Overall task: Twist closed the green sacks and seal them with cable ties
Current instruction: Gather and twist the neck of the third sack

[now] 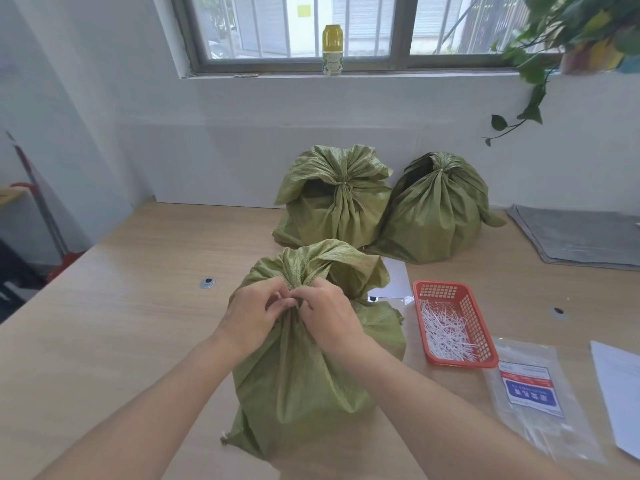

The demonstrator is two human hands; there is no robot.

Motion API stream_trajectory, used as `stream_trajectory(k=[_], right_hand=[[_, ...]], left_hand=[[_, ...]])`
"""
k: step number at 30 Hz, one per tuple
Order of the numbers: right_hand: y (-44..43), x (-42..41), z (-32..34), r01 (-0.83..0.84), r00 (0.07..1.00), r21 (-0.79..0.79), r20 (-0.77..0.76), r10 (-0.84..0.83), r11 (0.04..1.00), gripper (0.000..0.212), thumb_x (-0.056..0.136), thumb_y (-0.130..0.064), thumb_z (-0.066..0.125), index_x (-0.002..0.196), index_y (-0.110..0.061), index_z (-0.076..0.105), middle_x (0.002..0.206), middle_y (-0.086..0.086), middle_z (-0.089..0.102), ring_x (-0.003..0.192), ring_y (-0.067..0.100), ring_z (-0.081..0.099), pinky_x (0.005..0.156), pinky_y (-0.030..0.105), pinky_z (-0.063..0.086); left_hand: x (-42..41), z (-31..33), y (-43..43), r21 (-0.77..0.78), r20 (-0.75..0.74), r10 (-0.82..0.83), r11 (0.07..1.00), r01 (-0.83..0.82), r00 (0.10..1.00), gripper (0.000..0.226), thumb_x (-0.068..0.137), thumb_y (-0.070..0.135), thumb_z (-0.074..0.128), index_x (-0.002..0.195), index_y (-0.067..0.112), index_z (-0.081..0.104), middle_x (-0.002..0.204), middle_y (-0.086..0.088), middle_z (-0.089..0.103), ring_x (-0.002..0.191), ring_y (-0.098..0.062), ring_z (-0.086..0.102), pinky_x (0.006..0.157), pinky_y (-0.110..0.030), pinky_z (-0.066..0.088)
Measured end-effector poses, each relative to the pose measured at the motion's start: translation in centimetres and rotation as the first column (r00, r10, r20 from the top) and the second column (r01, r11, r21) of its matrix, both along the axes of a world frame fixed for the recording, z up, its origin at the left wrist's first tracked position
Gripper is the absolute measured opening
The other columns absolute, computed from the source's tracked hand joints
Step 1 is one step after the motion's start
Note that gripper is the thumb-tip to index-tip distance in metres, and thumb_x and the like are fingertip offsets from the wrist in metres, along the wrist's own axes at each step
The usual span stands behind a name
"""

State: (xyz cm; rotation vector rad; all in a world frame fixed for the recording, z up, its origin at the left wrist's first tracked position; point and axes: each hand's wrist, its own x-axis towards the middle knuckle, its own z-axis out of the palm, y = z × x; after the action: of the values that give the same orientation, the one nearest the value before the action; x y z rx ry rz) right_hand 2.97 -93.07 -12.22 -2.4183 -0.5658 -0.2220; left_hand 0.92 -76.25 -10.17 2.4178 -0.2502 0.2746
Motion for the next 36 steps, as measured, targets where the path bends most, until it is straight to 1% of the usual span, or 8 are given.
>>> stream_trajectory(k=[3,6,10,16,23,26,32,36], right_hand=[[-0.5,0.4,-0.3,0.074,0.997,0.263,-0.043,-0.065,0.962,0.013,0.085,-0.009,0.072,0.091,-0.019,0.078,0.082,-0.006,0.069,0.073,0.006,0.061,0.072,0.029,0.054],[-1.2,0.3,-0.3,0.082,0.993,0.403,-0.107,-0.042,0.911,0.008,0.081,-0.007,0.079,0.084,-0.015,0.080,0.074,-0.011,0.072,0.067,0.000,0.064,0.067,0.012,0.049],[-1.8,0.2,-1.0,0.068,0.988,0.493,-0.153,0.009,0.868,0.007,0.081,-0.008,0.082,0.086,-0.014,0.082,0.078,-0.004,0.076,0.070,0.007,0.071,0.069,0.017,0.055],[-1.9,0.4,-1.8,0.069,0.988,0.533,-0.156,0.017,0.843,0.010,0.083,-0.006,0.082,0.090,-0.014,0.083,0.087,-0.001,0.074,0.078,0.013,0.071,0.077,0.031,0.059],[-1.9,0.4,-2.4,0.067,0.989,0.573,-0.145,0.021,0.816,0.011,0.081,-0.004,0.083,0.090,-0.012,0.083,0.083,-0.003,0.077,0.075,0.007,0.070,0.076,0.026,0.057],[-1.9,0.6,-2.4,0.054,0.991,0.562,-0.129,0.023,0.825,0.013,0.081,-0.006,0.084,0.092,-0.013,0.083,0.083,-0.005,0.076,0.076,0.008,0.069,0.077,0.031,0.059],[-1.8,0.8,-2.5,0.003,0.998,0.524,-0.057,0.032,0.852,0.011,0.082,-0.007,0.084,0.092,-0.011,0.084,0.085,-0.002,0.075,0.077,0.003,0.066,0.074,0.017,0.052],[-1.8,0.9,-2.5,-0.014,0.999,0.506,-0.035,0.037,0.863,0.010,0.082,-0.009,0.084,0.092,-0.012,0.084,0.086,-0.001,0.074,0.080,0.009,0.067,0.076,0.018,0.053]], left_hand=[[0.2,-0.2,0.1,-0.095,-0.088,-0.002,0.995,-0.006,0.996,0.014,0.085,0.024,0.082,0.079,0.025,0.069,0.069,0.006,0.070,0.071,-0.012,0.067,0.071,-0.033,0.054],[0.2,-0.6,0.1,-0.267,-0.138,-0.061,0.963,0.022,0.989,0.010,0.081,0.010,0.084,0.082,0.017,0.077,0.077,0.004,0.076,0.075,-0.010,0.072,0.078,-0.033,0.059],[0.2,-1.2,0.3,-0.307,-0.100,-0.082,0.951,0.048,0.992,0.013,0.082,0.003,0.082,0.086,0.015,0.082,0.084,0.004,0.078,0.083,-0.011,0.075,0.084,-0.036,0.060],[0.6,-1.6,0.0,-0.223,0.011,-0.036,0.974,0.038,0.999,0.017,0.086,0.007,0.079,0.087,0.024,0.077,0.101,-0.001,0.058,0.084,-0.012,0.066,0.080,-0.025,0.057],[0.9,-1.7,0.3,-0.166,-0.011,-0.082,0.983,0.079,0.997,0.011,0.089,0.002,0.074,0.089,0.012,0.075,0.103,-0.002,0.052,0.089,-0.012,0.063,0.082,-0.024,0.056],[1.1,-1.6,0.4,-0.158,-0.015,-0.081,0.984,0.078,0.997,0.014,0.088,0.002,0.075,0.086,0.015,0.075,0.103,-0.002,0.052,0.089,-0.012,0.062,0.081,-0.023,0.056],[1.3,-1.4,0.5,-0.162,-0.024,-0.091,0.983,0.086,0.996,0.022,0.087,0.000,0.076,0.082,0.022,0.074,0.105,-0.002,0.051,0.088,-0.009,0.063,0.081,-0.021,0.056],[1.5,-1.3,0.4,-0.148,-0.032,-0.088,0.986,0.082,0.996,0.023,0.087,0.003,0.077,0.081,0.025,0.074,0.105,0.000,0.051,0.089,-0.011,0.064,0.082,-0.023,0.057]])
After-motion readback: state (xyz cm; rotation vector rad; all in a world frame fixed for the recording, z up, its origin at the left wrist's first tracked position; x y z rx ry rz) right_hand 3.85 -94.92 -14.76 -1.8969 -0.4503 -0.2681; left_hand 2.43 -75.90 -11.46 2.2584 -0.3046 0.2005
